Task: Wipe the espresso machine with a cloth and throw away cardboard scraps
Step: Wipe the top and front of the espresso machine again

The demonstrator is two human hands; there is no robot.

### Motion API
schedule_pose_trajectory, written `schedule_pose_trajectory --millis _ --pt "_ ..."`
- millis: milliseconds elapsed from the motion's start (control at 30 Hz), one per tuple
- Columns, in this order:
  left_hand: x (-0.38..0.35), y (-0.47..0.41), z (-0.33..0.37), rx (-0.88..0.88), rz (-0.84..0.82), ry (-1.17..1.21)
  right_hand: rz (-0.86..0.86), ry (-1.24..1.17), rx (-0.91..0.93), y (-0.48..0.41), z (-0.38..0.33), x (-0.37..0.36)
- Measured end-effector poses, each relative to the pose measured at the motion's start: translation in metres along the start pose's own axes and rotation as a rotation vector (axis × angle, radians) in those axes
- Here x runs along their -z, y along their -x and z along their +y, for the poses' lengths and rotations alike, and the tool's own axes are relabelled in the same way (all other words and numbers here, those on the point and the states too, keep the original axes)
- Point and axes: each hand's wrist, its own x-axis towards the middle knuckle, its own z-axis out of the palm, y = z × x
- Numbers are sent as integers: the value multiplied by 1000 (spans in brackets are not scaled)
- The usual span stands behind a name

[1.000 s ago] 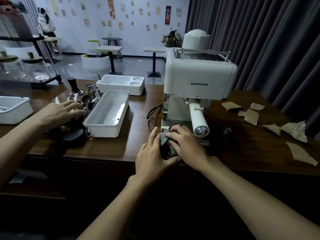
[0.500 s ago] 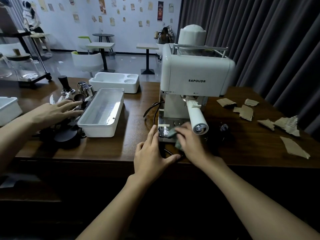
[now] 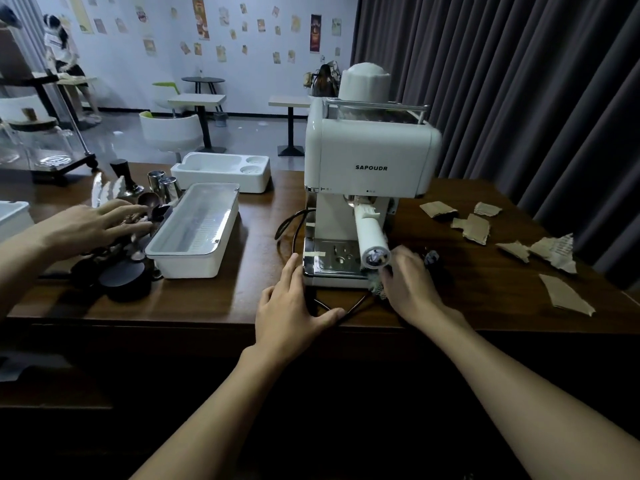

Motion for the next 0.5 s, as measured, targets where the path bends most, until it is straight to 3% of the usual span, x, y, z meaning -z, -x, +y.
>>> schedule_pose_trajectory --millis 133,233,333,500 --pt "4 -1 11 13 -53 -53 82 -123 -83 10 19 15" --pt "2 3 34 26 15 -182 123 -203 -149 17 38 37" --pt "-2 8 62 -75 80 -214 80 -201 -169 23 56 50" --pt "-24 12 103 -333 36 -105 -46 -230 -170 32 71 51"
